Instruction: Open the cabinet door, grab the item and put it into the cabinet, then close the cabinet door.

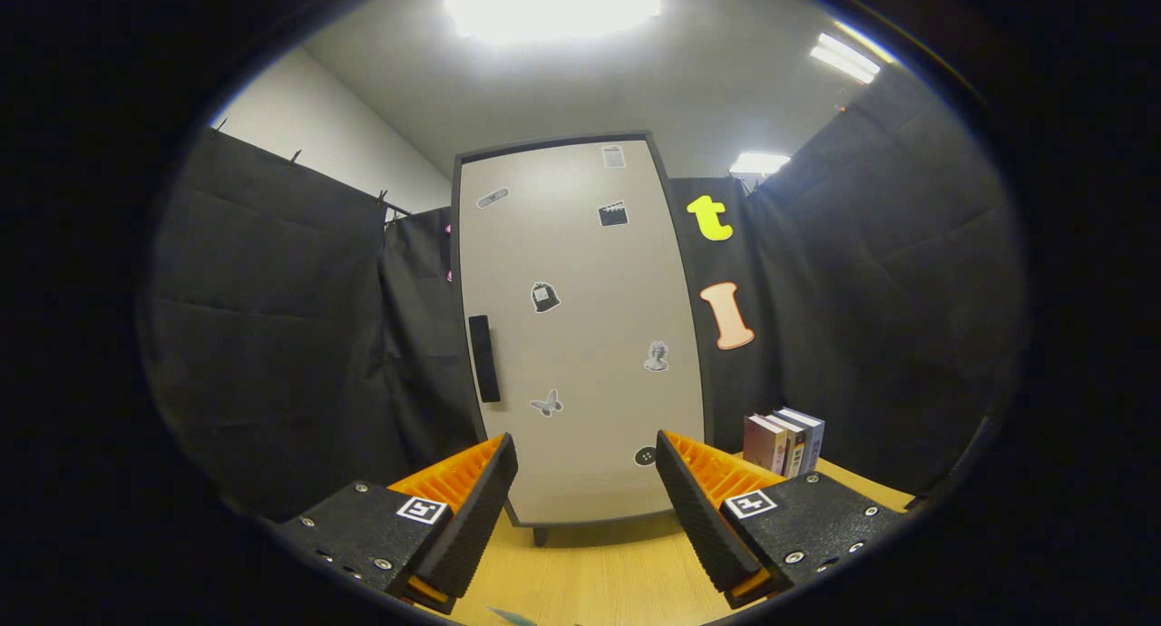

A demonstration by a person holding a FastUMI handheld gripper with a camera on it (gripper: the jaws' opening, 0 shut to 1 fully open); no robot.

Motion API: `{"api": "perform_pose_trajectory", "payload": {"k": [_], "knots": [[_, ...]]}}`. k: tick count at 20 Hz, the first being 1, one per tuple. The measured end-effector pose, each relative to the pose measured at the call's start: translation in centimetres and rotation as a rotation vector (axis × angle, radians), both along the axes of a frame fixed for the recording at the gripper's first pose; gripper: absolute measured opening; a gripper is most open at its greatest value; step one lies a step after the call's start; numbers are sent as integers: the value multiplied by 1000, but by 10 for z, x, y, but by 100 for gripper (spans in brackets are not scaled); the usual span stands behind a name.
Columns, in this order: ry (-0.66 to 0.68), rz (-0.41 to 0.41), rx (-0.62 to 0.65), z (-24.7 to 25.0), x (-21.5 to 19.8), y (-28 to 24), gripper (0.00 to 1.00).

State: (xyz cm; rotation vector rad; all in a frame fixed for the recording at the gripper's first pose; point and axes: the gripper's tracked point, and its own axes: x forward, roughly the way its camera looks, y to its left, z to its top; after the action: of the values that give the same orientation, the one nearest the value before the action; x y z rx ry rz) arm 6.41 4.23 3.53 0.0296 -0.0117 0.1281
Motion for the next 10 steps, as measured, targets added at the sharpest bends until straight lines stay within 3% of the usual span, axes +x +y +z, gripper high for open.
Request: {"api": "perform_pose_trajectory", "payload": {"k": [10], "knots": [[5,100,-7,26,74,52,95]]}}
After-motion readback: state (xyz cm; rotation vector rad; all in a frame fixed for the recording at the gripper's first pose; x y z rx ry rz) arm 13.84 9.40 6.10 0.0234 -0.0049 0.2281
